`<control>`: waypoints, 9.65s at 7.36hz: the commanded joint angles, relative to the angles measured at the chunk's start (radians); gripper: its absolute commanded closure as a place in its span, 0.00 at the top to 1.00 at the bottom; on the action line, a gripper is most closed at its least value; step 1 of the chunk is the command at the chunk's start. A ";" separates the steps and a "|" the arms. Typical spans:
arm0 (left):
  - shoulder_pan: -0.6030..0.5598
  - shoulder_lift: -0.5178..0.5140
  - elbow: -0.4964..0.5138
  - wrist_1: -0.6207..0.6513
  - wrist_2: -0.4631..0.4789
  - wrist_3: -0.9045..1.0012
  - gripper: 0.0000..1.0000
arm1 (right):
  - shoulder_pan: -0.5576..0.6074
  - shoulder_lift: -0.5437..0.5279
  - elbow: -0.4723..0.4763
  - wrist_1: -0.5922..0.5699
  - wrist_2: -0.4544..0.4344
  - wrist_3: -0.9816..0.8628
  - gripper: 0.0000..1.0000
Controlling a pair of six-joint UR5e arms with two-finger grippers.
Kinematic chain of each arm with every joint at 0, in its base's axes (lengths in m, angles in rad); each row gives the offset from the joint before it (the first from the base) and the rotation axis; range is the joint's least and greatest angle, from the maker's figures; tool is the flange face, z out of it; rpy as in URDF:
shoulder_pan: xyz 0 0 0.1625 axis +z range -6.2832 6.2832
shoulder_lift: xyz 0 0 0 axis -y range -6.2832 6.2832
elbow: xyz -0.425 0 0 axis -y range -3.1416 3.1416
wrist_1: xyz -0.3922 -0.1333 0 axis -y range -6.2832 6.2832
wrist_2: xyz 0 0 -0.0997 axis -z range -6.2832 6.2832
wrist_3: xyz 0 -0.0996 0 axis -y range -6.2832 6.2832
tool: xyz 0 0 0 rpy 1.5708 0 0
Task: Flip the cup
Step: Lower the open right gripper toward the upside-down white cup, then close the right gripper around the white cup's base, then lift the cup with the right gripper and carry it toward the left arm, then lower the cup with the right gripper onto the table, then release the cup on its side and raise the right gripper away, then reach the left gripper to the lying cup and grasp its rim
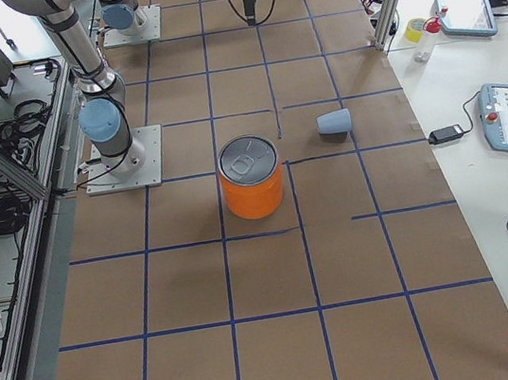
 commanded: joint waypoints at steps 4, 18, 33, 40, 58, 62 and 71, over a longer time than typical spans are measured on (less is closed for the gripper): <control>0.000 0.001 0.000 -0.002 0.000 -0.002 1.00 | -0.052 0.004 0.002 -0.093 -0.016 -0.058 1.00; 0.000 0.001 0.000 -0.002 0.001 0.000 1.00 | -0.255 0.656 -0.064 -0.685 0.065 -0.342 1.00; 0.012 -0.008 0.002 0.014 0.003 -0.002 1.00 | 0.140 0.590 -0.053 -0.751 0.070 -0.439 0.12; 0.044 -0.008 0.015 0.019 0.003 0.046 1.00 | 0.341 0.612 0.080 -0.936 0.190 -1.272 0.08; 0.048 -0.028 0.002 0.019 -0.008 0.041 1.00 | 0.078 0.206 0.082 -0.661 0.174 -1.077 1.00; 0.040 -0.220 -0.060 0.362 -0.402 -0.109 1.00 | 0.002 0.032 0.077 -0.313 0.019 -0.765 1.00; -0.075 -0.479 -0.067 0.470 -0.578 -0.124 0.75 | -0.031 -0.031 0.079 -0.173 0.102 -0.077 1.00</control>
